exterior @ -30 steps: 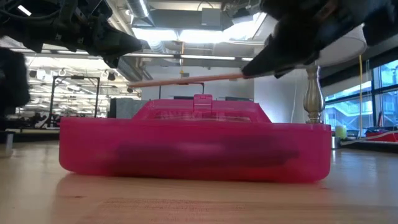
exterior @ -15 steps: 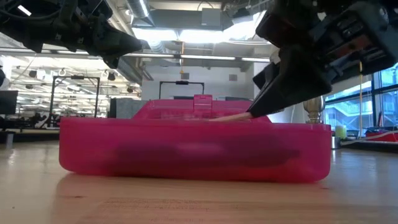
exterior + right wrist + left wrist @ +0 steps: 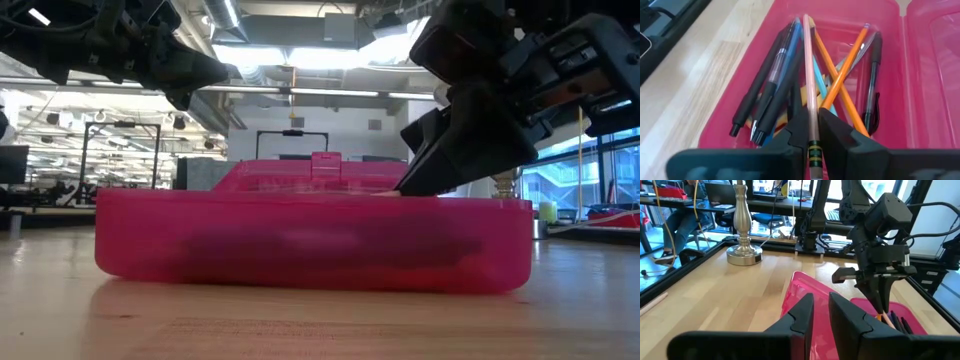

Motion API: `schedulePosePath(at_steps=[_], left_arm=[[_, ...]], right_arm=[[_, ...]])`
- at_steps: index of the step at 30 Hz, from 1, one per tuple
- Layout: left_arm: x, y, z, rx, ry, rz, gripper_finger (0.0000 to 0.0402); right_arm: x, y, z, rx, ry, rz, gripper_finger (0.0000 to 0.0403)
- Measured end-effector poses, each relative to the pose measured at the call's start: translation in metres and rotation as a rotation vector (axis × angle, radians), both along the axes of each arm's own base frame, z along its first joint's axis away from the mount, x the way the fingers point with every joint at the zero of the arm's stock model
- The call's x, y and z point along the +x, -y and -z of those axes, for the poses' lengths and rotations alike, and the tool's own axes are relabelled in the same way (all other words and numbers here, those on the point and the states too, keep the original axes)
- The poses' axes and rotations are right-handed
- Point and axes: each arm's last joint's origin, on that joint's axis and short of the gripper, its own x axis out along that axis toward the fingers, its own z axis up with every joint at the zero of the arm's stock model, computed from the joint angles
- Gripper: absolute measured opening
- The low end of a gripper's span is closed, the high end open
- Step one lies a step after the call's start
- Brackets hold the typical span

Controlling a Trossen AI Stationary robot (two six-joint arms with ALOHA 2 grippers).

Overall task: Pick & place school supplies into a supply box
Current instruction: Put the brown pencil into the red supply box, then put the yellow pen into the red supply box

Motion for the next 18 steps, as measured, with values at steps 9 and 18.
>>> schedulePosePath(at_steps=[9, 18], left_arm=[[0.000, 0.000, 0.000, 0.000, 0.000, 0.000, 0.0050], [0.000, 0.000, 0.000, 0.000, 0.000, 0.000, 0.0054]], right_arm=[[0.000, 0.000, 0.000, -0.018, 0.006, -0.014, 0.0065], [-0.001, 0.002, -0.012, -0.006, 0.038, -0.007, 0.0107]])
